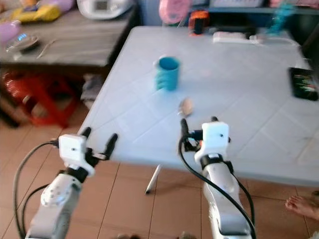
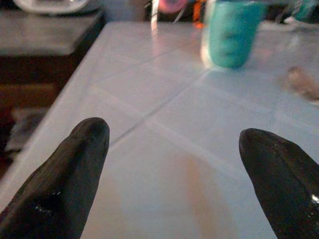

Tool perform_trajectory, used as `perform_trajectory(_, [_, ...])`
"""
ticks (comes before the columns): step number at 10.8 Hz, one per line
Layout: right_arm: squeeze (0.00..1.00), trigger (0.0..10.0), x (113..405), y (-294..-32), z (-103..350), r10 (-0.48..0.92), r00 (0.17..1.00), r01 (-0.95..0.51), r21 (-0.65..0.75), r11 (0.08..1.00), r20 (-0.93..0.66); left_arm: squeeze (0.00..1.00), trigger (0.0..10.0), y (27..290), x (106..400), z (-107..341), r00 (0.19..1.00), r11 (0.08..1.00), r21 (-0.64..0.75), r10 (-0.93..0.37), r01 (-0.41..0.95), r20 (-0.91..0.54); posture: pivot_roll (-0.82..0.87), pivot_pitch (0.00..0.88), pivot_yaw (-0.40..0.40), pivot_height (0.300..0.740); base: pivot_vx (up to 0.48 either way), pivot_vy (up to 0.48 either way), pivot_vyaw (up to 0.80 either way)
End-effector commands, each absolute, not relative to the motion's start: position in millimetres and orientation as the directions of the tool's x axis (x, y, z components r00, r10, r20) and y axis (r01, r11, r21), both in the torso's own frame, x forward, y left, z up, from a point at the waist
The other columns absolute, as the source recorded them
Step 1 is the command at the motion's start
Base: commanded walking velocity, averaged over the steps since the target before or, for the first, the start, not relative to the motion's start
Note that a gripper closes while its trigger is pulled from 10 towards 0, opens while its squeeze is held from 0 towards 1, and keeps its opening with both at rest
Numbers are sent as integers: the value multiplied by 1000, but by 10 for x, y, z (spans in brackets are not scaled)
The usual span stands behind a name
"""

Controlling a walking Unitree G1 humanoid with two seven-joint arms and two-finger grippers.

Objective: Setting the table

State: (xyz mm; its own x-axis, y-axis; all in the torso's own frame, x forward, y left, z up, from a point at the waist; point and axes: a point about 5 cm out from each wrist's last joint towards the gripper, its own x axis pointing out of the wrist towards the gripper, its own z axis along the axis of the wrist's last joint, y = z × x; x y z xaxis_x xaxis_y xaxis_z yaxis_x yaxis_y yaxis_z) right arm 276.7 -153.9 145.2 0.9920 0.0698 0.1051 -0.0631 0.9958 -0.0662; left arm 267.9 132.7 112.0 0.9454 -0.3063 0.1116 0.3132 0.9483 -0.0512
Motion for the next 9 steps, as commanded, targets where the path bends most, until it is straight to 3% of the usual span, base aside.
perform_trajectory(1, [0,10000,2753,-1544,1435,69,993,-63,-61,996,96,0,10000,1356,2628,1074,947,948,-53,-308,314,96,-48,164,68,740,0,0,0])
perform_trajectory(4, [0,10000,2762,-1476,1439,93,991,-91,-26,996,91,0,10000,1382,2529,1000,913,913,-29,-405,407,58,-46,175,69,740,0,0,0])
perform_trajectory(9, [0,10000,2955,-1385,1585,32,998,-40,152,988,56,0,10000,1395,2481,951,886,886,-26,-463,464,29,-40,183,74,740,0,0,0])
